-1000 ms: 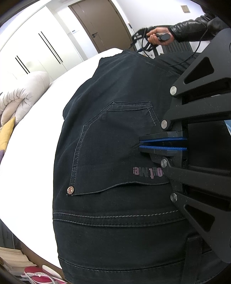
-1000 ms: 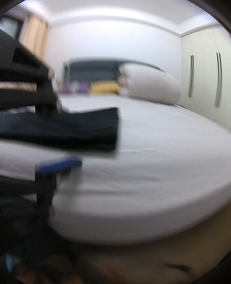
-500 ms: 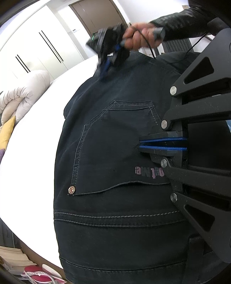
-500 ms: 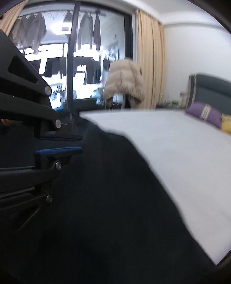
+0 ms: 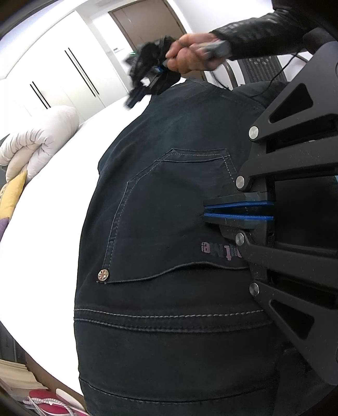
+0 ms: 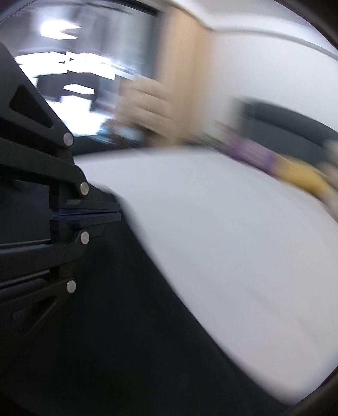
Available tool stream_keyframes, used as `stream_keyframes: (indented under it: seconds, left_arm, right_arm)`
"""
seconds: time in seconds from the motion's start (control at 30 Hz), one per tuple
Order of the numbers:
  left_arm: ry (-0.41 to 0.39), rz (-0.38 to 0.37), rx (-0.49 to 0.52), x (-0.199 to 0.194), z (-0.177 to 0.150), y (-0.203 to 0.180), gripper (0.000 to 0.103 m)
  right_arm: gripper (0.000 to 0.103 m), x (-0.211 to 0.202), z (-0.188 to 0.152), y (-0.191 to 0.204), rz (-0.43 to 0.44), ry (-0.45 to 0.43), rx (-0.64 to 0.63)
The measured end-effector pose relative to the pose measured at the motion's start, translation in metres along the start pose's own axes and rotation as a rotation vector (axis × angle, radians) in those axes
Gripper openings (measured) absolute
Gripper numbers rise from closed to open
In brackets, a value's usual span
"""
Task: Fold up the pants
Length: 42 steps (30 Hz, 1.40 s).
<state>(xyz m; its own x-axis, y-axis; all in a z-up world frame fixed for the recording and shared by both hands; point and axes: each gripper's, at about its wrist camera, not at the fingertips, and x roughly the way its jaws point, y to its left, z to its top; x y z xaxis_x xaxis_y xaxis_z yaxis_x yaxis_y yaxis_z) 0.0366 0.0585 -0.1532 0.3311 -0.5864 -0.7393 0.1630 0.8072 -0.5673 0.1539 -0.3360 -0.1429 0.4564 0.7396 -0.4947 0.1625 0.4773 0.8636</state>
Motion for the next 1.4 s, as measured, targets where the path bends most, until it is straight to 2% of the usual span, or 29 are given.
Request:
stream_keyframes:
  seconds: [0.07, 0.13, 0.2, 0.23, 0.27, 0.3, 0.33, 0.37, 0.4, 0.43, 0.47, 0.5, 0.53, 0.57, 0.63, 0.73, 0.77, 0.8, 0.83, 0.87, 0.9, 0.97, 1.07, 1.2, 1.23, 1.33, 1.37, 1.4]
  left_arm:
    - [0.004, -0.004, 0.004, -0.003, 0.000, 0.003, 0.005]
    - [0.007, -0.007, 0.007, -0.003, -0.002, 0.001, 0.005]
    - [0.005, -0.008, 0.009, -0.006, -0.003, 0.001, 0.005]
    - [0.003, -0.012, 0.005, -0.007, -0.003, 0.003, 0.005]
    - [0.000, -0.014, 0.002, -0.007, -0.003, 0.003, 0.005]
    - [-0.003, -0.017, -0.001, -0.008, -0.003, 0.004, 0.005]
    - [-0.005, -0.018, 0.000, -0.009, -0.003, 0.004, 0.005]
    - [-0.007, -0.015, 0.003, -0.010, -0.003, 0.003, 0.005]
    - [-0.011, -0.003, 0.008, -0.011, -0.002, 0.001, 0.005]
    - [-0.016, 0.016, 0.013, -0.013, -0.001, -0.002, 0.005]
    - [-0.026, 0.043, 0.019, -0.016, 0.001, -0.006, 0.005]
    - [-0.041, 0.080, 0.031, -0.021, 0.004, -0.011, 0.005]
    - [-0.058, 0.092, 0.041, -0.026, 0.007, -0.016, 0.005]
    - [-0.074, 0.081, 0.045, -0.030, 0.012, -0.022, 0.005]
    - [-0.093, 0.049, 0.069, -0.032, 0.025, -0.038, 0.005]
    - [-0.047, 0.038, 0.150, -0.005, 0.047, -0.071, 0.005]
    - [-0.021, 0.043, 0.179, 0.009, 0.052, -0.081, 0.005]
    - [0.013, 0.047, 0.211, 0.028, 0.057, -0.091, 0.005]
    - [0.046, 0.062, 0.225, 0.043, 0.059, -0.093, 0.005]
    - [0.081, 0.094, 0.227, 0.058, 0.059, -0.092, 0.005]
    - [0.115, 0.127, 0.212, 0.071, 0.056, -0.086, 0.005]
    - [0.101, 0.076, 0.168, 0.073, 0.054, -0.073, 0.005]
    - [0.087, 0.045, 0.120, 0.068, 0.053, -0.056, 0.005]
    - [0.084, 0.025, 0.092, 0.070, 0.052, -0.049, 0.005]
    - [0.083, 0.027, 0.095, 0.070, 0.052, -0.049, 0.005]
    - [0.077, 0.018, 0.090, 0.073, 0.047, -0.048, 0.005]
    - [0.076, 0.012, 0.085, 0.073, 0.046, -0.047, 0.005]
    - [0.075, 0.007, 0.081, 0.073, 0.046, -0.046, 0.005]
  right_arm:
    - [0.005, 0.058, -0.021, 0.018, 0.052, 0.156, -0.027]
    - [0.005, 0.107, -0.036, 0.013, 0.036, 0.269, -0.006]
    - [0.000, 0.127, -0.027, -0.006, -0.025, 0.273, 0.034]
    - [0.000, 0.119, -0.019, -0.018, 0.016, 0.240, 0.069]
    - [0.000, 0.108, -0.008, -0.023, 0.015, 0.198, 0.086]
    - [0.000, 0.086, 0.009, -0.027, -0.019, 0.118, 0.083]
    - [0.000, 0.069, 0.024, -0.029, -0.070, 0.041, 0.073]
    - [0.000, 0.036, 0.038, -0.036, -0.183, -0.092, 0.062]
    - [0.000, 0.003, 0.048, -0.052, -0.275, -0.199, 0.091]
    - [0.000, -0.026, 0.052, -0.063, -0.316, -0.270, 0.150]
    - [0.004, -0.047, 0.053, -0.070, -0.319, -0.308, 0.193]
    - [0.018, -0.070, 0.051, -0.072, -0.324, -0.333, 0.214]
    - [0.025, -0.084, 0.044, -0.066, -0.321, -0.337, 0.186]
    - [0.036, -0.090, 0.035, -0.059, -0.294, -0.330, 0.155]
    - [0.045, -0.080, -0.004, -0.037, -0.127, -0.247, 0.100]
    - [0.046, -0.022, -0.058, -0.016, 0.045, -0.044, 0.063]
    - [0.046, -0.012, -0.063, -0.011, 0.076, 0.005, 0.067]
    - [0.046, 0.017, -0.075, -0.012, 0.105, 0.079, 0.079]
    - [0.043, 0.026, -0.077, -0.019, 0.092, 0.105, 0.088]
    - [0.020, 0.029, -0.075, -0.029, 0.067, 0.106, 0.103]
    - [0.008, 0.021, -0.068, -0.046, 0.068, 0.082, 0.142]
    - [0.004, -0.009, -0.054, -0.071, 0.052, -0.006, 0.202]
    - [0.000, -0.068, -0.006, -0.111, 0.031, -0.181, 0.237]
    - [0.000, -0.170, 0.049, -0.169, -0.036, -0.430, 0.289]
    - [0.000, -0.202, 0.056, -0.182, -0.059, -0.480, 0.293]
    - [0.000, -0.258, 0.072, -0.203, -0.139, -0.649, 0.333]
    - [0.000, -0.272, 0.074, -0.207, -0.156, -0.681, 0.352]
    - [0.006, -0.288, 0.075, -0.204, -0.236, -0.736, 0.367]
